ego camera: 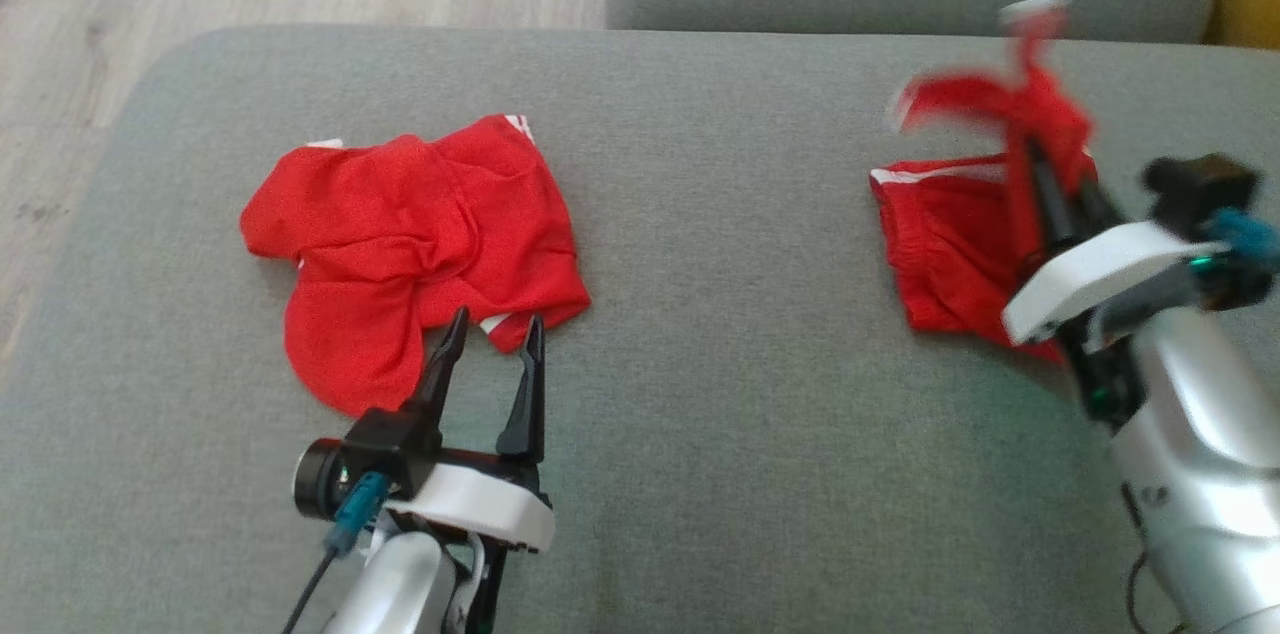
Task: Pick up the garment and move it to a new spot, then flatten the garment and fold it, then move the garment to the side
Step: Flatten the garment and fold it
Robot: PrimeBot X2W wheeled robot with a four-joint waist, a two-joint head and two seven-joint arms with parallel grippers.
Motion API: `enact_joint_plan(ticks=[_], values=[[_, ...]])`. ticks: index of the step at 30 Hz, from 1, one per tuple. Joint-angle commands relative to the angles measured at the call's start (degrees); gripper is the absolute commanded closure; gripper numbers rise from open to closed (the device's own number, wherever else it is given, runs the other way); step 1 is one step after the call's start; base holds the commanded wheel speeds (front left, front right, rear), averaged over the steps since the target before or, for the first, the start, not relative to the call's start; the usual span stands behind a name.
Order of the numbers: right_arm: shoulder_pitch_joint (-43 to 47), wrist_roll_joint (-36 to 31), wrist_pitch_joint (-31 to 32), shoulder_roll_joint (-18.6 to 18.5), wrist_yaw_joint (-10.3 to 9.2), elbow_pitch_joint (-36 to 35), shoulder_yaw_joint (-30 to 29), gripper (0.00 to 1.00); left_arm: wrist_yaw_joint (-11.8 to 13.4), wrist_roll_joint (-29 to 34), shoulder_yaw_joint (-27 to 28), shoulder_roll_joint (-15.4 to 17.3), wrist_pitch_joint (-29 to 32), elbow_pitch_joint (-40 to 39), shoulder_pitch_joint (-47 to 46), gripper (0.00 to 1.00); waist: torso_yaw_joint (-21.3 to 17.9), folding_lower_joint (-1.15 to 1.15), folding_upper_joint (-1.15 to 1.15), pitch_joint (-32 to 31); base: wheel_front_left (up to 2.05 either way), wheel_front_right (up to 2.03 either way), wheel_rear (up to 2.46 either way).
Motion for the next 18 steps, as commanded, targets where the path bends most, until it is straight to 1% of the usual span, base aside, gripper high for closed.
enact_joint_plan(ticks=[1,5,9,15,16,17,18], values=[[-1.6,0.9,-0.8,-0.6,-0.05,-1.4,3.0,1.0,0.0,0.5,2.4,0.4,-0.5,-2.4,-0.8,0.0,0.5,0.0,0.0,-0.3,0.0,0.0,0.0],[-1.4,1.9,-0.5,-2.2,-0.05,0.3,11.3,1.0,0.4,0.4,4.2,0.4,-0.5,-5.2,-0.1,0.0,1.6,0.0,0.0,-0.7,0.0,0.0,0.0],[-0.8,2.8,0.4,-4.6,-0.05,2.8,19.0,1.0,-0.1,1.0,4.7,0.4,-0.5,-5.7,0.3,0.0,2.2,0.0,0.0,-1.1,0.0,0.0,0.0],[0.1,5.8,3.2,-7.2,-0.05,5.0,29.2,1.0,-0.3,1.3,5.0,0.4,-0.5,-5.5,0.9,0.0,1.3,0.0,0.0,-1.8,0.0,0.0,0.0],[-0.1,6.1,3.3,-7.6,-0.05,5.0,30.7,0.87,-0.3,1.4,5.0,0.4,-0.5,-5.3,1.0,0.0,0.9,0.0,0.0,-1.9,0.0,0.0,0.0],[-0.2,7.1,3.3,-7.7,-0.05,5.0,31.6,0.0,-0.3,1.4,5.1,0.4,-0.5,-5.2,1.1,0.0,0.5,0.0,0.0,-2.0,0.0,0.0,0.0],[-0.3,8.2,3.6,-7.8,-0.05,4.9,32.6,0.0,-0.4,1.4,5.1,0.4,-0.5,-5.1,1.1,0.0,0.1,0.0,0.0,-2.2,0.0,0.0,0.0]])
